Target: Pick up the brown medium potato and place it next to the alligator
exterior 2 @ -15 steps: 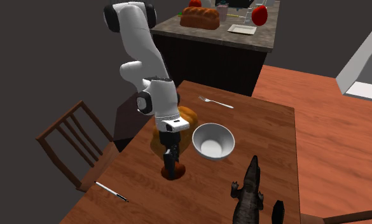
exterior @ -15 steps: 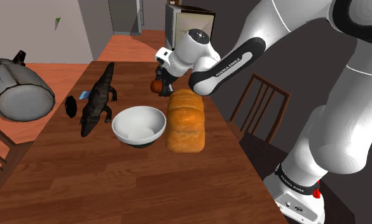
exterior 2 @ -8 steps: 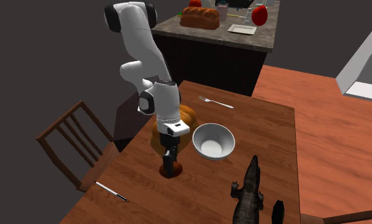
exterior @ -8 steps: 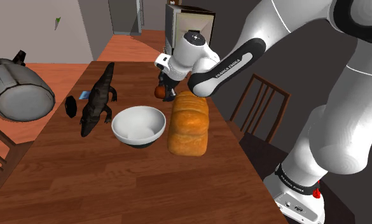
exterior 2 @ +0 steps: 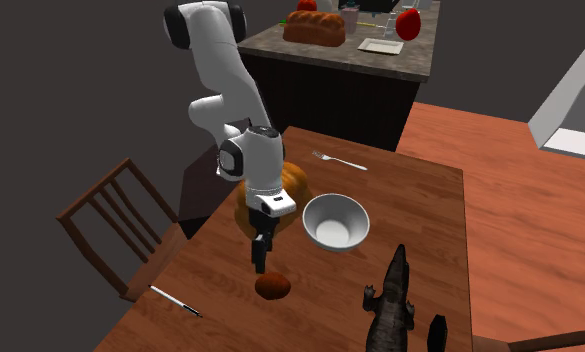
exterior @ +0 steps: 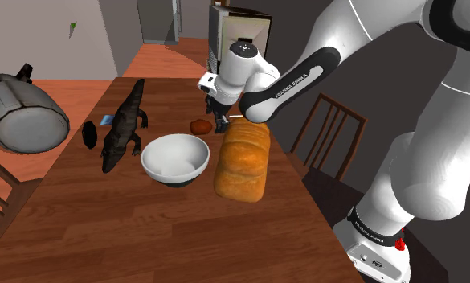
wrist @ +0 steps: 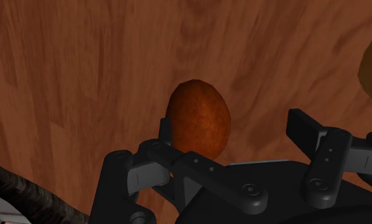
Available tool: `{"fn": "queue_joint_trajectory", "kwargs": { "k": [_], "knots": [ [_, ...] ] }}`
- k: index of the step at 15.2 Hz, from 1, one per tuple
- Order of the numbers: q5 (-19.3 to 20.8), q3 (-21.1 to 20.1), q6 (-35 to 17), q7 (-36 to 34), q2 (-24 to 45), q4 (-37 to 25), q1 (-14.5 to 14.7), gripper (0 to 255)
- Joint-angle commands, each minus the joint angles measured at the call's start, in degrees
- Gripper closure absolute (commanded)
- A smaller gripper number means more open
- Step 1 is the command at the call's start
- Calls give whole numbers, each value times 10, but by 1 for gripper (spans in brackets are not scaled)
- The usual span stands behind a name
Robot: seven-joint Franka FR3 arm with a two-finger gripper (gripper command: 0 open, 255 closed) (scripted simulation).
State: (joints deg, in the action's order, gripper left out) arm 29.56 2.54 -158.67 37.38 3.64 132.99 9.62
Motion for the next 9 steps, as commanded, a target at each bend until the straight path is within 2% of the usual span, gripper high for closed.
{"fn": "queue_joint_trajectory", "kwargs": {
  "k": [1,2,9],
  "knots": [
    [-19,-8,56,12,-32,5,6,0],
    [-27,-10,68,17,-47,8,8,0],
    [-27,-10,68,17,-47,8,8,0]
  ]
}}
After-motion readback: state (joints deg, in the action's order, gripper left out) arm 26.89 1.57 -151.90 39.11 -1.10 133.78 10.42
